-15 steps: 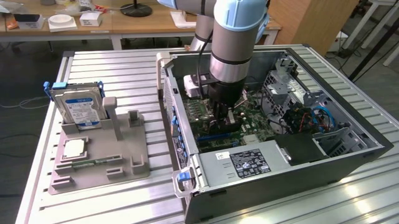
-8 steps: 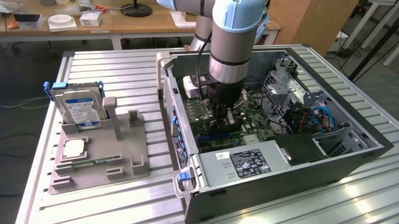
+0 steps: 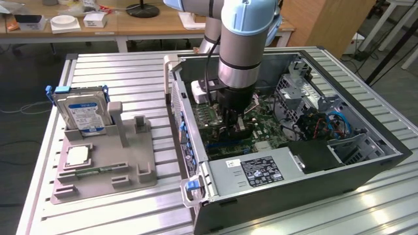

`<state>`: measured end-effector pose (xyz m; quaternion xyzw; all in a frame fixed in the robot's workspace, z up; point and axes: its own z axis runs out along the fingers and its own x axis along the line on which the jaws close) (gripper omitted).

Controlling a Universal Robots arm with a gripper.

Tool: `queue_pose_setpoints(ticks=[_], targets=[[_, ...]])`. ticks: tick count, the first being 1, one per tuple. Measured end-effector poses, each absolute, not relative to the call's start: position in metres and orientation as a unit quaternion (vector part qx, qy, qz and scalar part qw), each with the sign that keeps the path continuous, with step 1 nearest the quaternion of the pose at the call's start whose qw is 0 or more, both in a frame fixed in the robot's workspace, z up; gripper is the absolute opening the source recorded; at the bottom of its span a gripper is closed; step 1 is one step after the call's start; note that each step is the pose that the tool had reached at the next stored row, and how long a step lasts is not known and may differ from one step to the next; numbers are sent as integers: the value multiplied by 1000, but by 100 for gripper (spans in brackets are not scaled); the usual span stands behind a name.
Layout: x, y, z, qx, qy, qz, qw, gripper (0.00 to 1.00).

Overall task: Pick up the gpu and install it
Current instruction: 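Insert the gpu into the slot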

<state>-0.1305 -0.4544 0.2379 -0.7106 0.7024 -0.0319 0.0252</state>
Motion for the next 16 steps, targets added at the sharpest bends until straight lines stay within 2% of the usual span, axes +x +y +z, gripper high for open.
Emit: queue_pose_setpoints(ticks=[16], targets=[[-131,-457,234,-710,702,-33,28,27]])
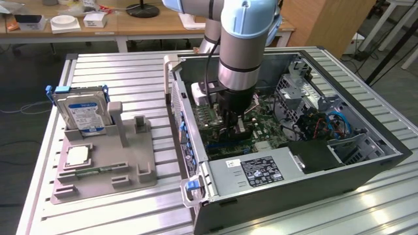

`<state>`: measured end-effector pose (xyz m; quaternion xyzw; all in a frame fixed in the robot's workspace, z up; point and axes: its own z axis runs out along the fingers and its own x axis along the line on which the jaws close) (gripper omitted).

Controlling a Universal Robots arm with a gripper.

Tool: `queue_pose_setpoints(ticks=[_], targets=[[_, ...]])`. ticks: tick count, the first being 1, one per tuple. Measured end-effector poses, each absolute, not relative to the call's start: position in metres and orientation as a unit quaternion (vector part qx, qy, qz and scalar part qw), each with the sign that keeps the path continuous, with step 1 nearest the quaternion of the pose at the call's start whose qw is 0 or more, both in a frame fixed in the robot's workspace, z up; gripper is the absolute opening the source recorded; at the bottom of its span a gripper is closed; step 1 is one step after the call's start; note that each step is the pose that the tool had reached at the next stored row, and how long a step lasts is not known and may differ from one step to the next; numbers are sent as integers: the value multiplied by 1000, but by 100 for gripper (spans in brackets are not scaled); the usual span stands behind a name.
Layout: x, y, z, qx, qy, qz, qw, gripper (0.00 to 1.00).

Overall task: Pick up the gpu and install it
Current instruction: 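Insert the gpu into the slot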

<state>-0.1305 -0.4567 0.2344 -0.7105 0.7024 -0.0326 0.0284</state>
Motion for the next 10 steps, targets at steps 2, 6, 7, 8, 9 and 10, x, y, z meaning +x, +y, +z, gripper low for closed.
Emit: queue_pose_setpoints(ticks=[2,6,7,8,9,10], targets=[[-131,-457,234,-710,702,-32,29,27],[-131,-457,234,-710,702,-32,30,27],[-132,-457,234,-710,702,-32,30,27],[-132,-457,234,-710,702,-32,30,27],[-132,-457,234,-710,702,-32,30,27],[-133,-457,234,-710,702,-32,30,27]])
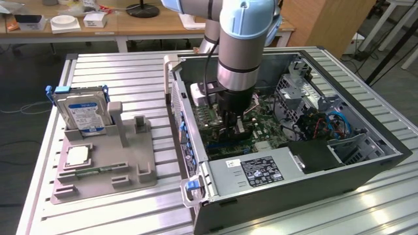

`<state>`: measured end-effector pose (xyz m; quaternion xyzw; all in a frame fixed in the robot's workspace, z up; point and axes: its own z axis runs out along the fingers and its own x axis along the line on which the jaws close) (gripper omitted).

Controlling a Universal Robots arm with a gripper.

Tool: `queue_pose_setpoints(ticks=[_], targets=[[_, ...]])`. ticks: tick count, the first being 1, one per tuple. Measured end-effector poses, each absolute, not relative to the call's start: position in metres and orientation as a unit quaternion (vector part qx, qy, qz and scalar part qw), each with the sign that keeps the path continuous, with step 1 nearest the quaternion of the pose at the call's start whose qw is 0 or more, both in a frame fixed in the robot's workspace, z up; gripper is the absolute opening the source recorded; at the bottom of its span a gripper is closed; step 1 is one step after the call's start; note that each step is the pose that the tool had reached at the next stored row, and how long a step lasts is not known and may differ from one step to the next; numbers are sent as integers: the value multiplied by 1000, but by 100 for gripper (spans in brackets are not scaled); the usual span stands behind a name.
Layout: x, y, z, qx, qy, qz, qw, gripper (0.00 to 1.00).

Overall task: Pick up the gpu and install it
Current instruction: 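Insert the gpu into the slot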

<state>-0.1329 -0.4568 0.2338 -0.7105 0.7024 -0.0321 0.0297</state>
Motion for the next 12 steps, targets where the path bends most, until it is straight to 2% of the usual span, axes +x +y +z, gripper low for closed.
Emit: queue_pose_setpoints(ticks=[12], targets=[[-135,-457,231,-710,702,-33,30,27]])
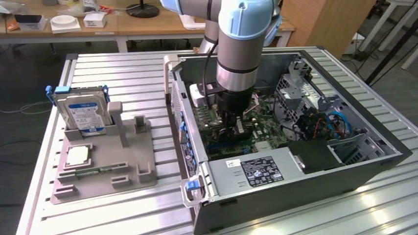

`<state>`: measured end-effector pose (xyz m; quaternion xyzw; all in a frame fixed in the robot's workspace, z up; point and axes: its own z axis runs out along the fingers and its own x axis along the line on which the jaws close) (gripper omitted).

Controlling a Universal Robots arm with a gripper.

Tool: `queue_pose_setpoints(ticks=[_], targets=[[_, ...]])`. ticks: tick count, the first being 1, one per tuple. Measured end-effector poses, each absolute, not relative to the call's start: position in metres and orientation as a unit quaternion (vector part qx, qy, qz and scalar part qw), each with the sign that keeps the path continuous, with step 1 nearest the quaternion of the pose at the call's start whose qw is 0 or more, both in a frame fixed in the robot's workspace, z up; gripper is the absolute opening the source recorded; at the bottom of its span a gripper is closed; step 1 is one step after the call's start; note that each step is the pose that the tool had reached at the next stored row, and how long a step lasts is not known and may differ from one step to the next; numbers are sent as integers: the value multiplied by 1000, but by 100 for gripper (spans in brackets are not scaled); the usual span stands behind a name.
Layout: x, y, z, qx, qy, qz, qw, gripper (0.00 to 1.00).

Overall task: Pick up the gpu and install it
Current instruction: 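Insert the gpu into the slot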

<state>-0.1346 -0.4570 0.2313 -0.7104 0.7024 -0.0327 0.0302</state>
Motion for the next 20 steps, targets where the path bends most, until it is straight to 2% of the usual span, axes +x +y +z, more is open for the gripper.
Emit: queue_pose_setpoints(ticks=[20], targets=[[-135,-457,229,-711,702,-33,30,27]])
